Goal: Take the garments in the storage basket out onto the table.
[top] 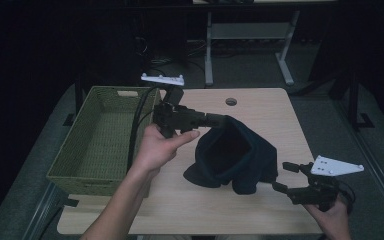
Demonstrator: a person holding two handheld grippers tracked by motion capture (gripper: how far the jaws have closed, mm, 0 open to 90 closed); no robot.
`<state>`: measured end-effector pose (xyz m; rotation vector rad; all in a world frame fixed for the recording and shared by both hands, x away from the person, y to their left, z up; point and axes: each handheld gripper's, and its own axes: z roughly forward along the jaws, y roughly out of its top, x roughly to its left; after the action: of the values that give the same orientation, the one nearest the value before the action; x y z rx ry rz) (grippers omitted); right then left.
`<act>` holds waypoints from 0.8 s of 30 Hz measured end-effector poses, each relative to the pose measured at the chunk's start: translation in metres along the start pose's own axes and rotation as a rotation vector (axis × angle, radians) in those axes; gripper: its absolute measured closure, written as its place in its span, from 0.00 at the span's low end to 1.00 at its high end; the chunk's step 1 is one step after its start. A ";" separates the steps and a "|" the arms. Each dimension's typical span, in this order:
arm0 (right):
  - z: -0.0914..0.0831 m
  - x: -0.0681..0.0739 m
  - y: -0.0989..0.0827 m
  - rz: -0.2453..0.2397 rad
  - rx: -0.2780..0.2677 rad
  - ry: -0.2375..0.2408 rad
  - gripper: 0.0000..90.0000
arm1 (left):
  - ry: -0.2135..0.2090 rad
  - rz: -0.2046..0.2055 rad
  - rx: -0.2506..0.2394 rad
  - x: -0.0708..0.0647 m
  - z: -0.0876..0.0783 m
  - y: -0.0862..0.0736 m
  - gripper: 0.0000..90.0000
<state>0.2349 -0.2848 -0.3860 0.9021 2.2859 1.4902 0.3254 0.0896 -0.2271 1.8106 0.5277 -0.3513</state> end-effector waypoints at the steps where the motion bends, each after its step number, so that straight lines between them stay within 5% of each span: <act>1: 0.000 0.002 0.004 -0.011 -0.011 0.006 0.25 | 0.003 -0.002 0.006 0.002 0.002 -0.001 0.97; 8: -0.001 0.012 0.039 -0.085 -0.096 0.054 0.25 | -0.002 -0.032 0.038 0.015 0.010 -0.008 0.97; 21: 0.021 0.018 0.073 -0.179 -0.093 0.085 0.26 | -0.001 -0.053 0.064 0.025 0.013 -0.010 0.97; 24: 0.027 0.019 0.075 -0.203 -0.083 0.090 0.34 | 0.003 -0.060 0.069 0.027 0.014 -0.011 0.97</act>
<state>0.2611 -0.2317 -0.3286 0.5726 2.2807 1.5509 0.3432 0.0838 -0.2540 1.8646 0.5786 -0.4121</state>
